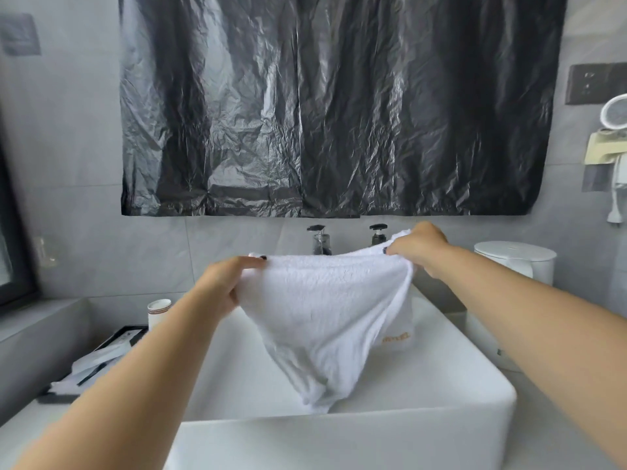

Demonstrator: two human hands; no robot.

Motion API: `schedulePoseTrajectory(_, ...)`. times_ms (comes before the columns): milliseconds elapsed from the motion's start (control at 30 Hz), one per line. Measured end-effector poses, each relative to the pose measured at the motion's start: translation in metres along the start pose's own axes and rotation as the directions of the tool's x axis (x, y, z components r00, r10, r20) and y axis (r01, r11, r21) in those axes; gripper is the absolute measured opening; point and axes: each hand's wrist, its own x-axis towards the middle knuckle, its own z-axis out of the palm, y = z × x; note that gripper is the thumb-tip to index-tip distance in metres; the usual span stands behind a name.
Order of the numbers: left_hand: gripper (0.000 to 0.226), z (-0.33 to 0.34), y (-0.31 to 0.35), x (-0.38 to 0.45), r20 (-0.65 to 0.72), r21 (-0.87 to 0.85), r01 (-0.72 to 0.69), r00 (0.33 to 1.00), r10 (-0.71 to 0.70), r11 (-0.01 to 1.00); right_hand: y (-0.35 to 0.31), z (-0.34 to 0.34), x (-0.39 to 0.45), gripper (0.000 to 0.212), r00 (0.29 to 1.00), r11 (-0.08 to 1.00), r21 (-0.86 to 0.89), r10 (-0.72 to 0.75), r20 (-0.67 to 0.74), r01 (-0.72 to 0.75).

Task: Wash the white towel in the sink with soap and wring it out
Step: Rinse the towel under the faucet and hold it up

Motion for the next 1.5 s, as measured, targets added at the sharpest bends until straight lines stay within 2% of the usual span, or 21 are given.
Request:
schedulePoseTrajectory(100, 0.044, -0.022, -0.004, 0.01, -0.006, -0.035, 0.091, 0.996, -0.091, 0.995, 0.017, -0.007, 0.008, 0.019, 0.999, 0.999, 0.038, 0.033, -0.024, -0.032)
schedulePoseTrajectory(167, 0.034, -0.031, -0.008, 0.011, 0.0, -0.028, 0.122, 0.993, -0.122, 0.992, 0.026, -0.013, 0.011, 0.004, 0.999, 0.999, 0.021, 0.048, 0.024, -0.049)
schedulePoseTrajectory(267, 0.015, -0.036, -0.014, 0.007, -0.002, 0.097, 0.166, 0.986, -0.167, 0.981, 0.03, -0.023, 0.005, 0.019, 0.981, 1.0, -0.025, 0.02, 0.192, -0.015)
schedulePoseTrajectory(400, 0.031, -0.038, -0.03, -0.009, 0.059, 0.345, 0.278, 0.947, -0.317, 0.896, 0.025, -0.025, -0.008, 0.027, 0.961, 0.994, -0.111, 0.01, 0.275, 0.022)
schedulePoseTrajectory(467, 0.025, -0.034, -0.037, -0.022, 0.12, 0.42, 0.322, 0.907, -0.404, 0.848, 0.023, -0.022, -0.014, 0.034, 0.954, 0.999, -0.051, 0.021, 0.3, -0.006)
schedulePoseTrajectory(533, 0.014, -0.029, -0.047, -0.029, 0.146, 0.475, 0.329, 0.885, -0.442, 0.816, 0.023, -0.021, -0.021, 0.033, 0.924, 0.994, 0.059, 0.065, 0.376, -0.094)
schedulePoseTrajectory(600, 0.018, -0.025, -0.056, -0.027, 0.121, 0.468, 0.323, 0.899, -0.422, 0.823, 0.027, -0.02, -0.024, 0.033, 0.882, 0.953, 0.211, 0.099, 0.461, -0.217)
schedulePoseTrajectory(667, 0.012, -0.023, -0.06, -0.02, 0.095, 0.438, 0.31, 0.918, -0.386, 0.844, 0.034, -0.021, -0.024, 0.038, 0.853, 0.911, 0.303, 0.091, 0.514, -0.28)
schedulePoseTrajectory(800, 0.01, -0.02, -0.052, -0.018, 0.155, 0.399, 0.25, 0.93, -0.334, 0.882, 0.047, -0.027, -0.024, 0.036, 0.876, 0.886, 0.373, 0.073, 0.477, -0.277)
schedulePoseTrajectory(867, 0.009, -0.018, -0.043, -0.025, 0.265, 0.393, 0.273, 0.881, -0.393, 0.878, 0.046, -0.032, -0.024, 0.023, 0.888, 0.919, 0.33, 0.045, 0.457, -0.216)
schedulePoseTrajectory(933, 0.006, -0.015, -0.035, -0.03, 0.33, 0.492, 0.278, 0.817, -0.473, 0.825, 0.042, -0.039, -0.021, 0.022, 0.896, 0.956, 0.251, 0.029, 0.442, -0.155)
schedulePoseTrajectory(1033, 0.011, -0.011, -0.028, -0.032, 0.321, 0.649, 0.227, 0.783, -0.532, 0.726, 0.033, -0.047, -0.019, 0.003, 0.944, 0.998, 0.069, -0.02, 0.331, -0.004)
schedulePoseTrajectory(1100, 0.014, -0.007, -0.024, -0.034, 0.307, 0.649, 0.216, 0.803, -0.51, 0.73, 0.031, -0.05, -0.014, 0.01, 0.966, 0.995, -0.009, -0.09, 0.244, 0.095)
schedulePoseTrajectory(1167, 0.014, -0.002, -0.022, -0.036, 0.245, 0.59, 0.224, 0.866, -0.436, 0.776, 0.032, -0.053, -0.01, 0.022, 0.977, 0.986, -0.053, -0.146, 0.157, 0.156)
schedulePoseTrajectory(1267, 0.017, 0.0, -0.023, -0.037, 0.118, 0.516, 0.205, 0.945, -0.306, 0.831, 0.036, -0.059, -0.005, 0.029, 0.987, 0.988, -0.049, -0.141, 0.081, 0.145)
schedulePoseTrajectory(1367, 0.015, 0.0, -0.02, -0.03, 0.071, 0.38, 0.097, 0.988, -0.134, 0.92, 0.033, -0.062, -0.006, 0.017, 0.997, 0.991, 0.131, -0.037, 0.066, 0.029)
schedulePoseTrajectory(1433, 0.027, 0.002, -0.014, -0.023, 0.011, 0.227, -0.03, 1.0, 0.028, 0.974, 0.027, -0.067, -0.011, 0.011, 0.984, 0.95, 0.285, 0.088, 0.153, -0.129)
schedulePoseTrajectory(1500, 0.031, 0.006, -0.005, -0.021, -0.033, 0.13, -0.152, 0.987, 0.157, 0.98, 0.021, -0.073, -0.013, 0.014, 0.95, 0.915, 0.317, 0.167, 0.263, -0.249)
